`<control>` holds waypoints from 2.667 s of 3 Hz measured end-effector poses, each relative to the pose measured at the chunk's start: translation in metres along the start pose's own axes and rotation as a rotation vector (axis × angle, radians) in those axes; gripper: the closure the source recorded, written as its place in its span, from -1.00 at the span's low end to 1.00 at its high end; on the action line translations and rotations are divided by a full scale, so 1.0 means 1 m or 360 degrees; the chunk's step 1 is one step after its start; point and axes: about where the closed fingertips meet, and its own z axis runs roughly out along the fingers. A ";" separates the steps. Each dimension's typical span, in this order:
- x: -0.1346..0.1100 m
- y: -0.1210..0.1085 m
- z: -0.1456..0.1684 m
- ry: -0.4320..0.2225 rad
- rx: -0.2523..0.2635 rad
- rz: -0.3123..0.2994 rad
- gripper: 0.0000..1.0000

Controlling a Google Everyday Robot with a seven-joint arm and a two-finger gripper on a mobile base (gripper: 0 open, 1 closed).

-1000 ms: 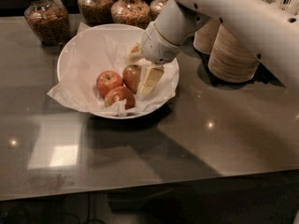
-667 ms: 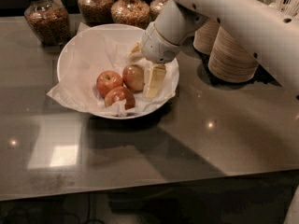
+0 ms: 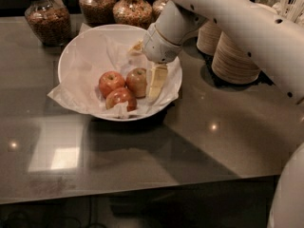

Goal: Pick apple from white bowl

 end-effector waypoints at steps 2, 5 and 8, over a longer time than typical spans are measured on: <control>0.005 -0.001 0.010 -0.0028 -0.0041 -0.0018 -0.24; 0.015 0.002 0.019 -0.0077 -0.0088 0.0027 1.00; 0.017 -0.016 -0.055 -0.0922 0.0073 0.0276 1.00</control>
Offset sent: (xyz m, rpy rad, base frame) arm 0.0055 -0.0030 -0.0142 0.0103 0.0352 0.0300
